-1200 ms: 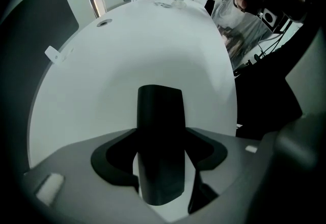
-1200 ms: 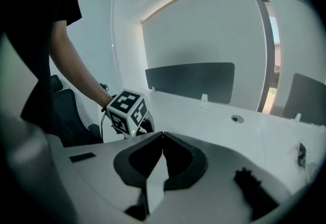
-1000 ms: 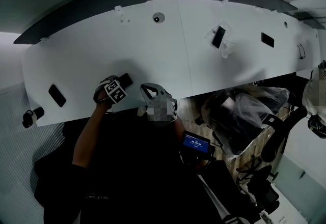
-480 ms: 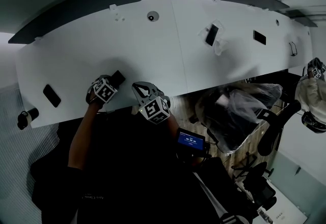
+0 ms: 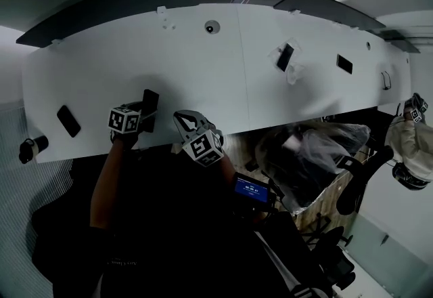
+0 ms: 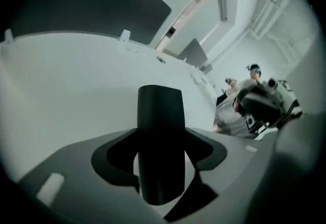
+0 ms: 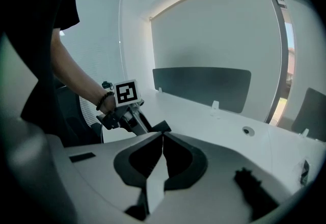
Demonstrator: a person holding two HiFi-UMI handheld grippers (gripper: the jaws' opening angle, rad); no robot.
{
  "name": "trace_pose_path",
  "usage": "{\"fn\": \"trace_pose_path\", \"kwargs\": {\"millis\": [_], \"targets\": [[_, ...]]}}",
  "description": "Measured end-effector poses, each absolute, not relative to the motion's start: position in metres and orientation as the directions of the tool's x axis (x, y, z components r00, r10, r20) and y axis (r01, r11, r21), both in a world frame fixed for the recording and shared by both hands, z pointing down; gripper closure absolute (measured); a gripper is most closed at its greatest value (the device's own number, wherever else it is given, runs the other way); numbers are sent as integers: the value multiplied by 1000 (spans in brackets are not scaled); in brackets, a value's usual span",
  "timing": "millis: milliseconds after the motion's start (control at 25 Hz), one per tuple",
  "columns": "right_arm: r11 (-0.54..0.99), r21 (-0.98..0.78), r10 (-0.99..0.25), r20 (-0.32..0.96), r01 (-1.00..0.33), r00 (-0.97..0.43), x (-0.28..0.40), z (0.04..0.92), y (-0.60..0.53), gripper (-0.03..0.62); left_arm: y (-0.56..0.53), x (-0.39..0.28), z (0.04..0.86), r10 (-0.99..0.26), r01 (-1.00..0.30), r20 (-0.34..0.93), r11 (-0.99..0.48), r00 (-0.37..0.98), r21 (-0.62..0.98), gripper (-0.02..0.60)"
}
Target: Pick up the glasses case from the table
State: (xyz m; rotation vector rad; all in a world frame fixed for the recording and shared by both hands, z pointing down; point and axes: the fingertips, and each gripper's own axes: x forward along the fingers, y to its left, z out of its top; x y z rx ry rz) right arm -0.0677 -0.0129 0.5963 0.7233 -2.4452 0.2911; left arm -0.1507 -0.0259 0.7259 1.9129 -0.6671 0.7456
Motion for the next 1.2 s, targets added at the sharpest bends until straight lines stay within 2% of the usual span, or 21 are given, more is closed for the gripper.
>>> {"fn": "trace_pose_path", "kwargs": {"millis": [200,360,440,600,760,840,960,1200], "targets": [[814,-114,-420,562,-570,-713,-76,590,-20,586,-50,-166,681,-355,-595,508,-203,785,778,291],[787,-167,-455,493,-593,-742,-83,581,-35,586,-68,-189,643,-522,-450,313,-157,794,879,291],[774,-191,-474,457,-604,-753,-85,569,-45,586,-74,-198,619,-594,-364,211,-149,777,920,291],[712,-308,-534,345,-631,-771,-92,539,-70,586,-79,-226,584,-733,-251,87,-117,674,961,291],[717,-338,-529,304,-609,-792,-109,528,-84,586,-79,-256,537,-828,-154,-133,-255,544,955,291],[735,-328,-509,312,-594,-802,-115,528,-81,586,-72,-259,536,-837,-162,-161,-283,524,945,291],[775,-298,-469,322,-558,-823,-127,525,-74,586,-57,-261,565,-852,-164,-109,-222,512,961,291],[827,-241,-420,337,-508,-843,-141,527,-70,588,-41,-270,579,-872,-130,-105,-188,477,973,291]]}}
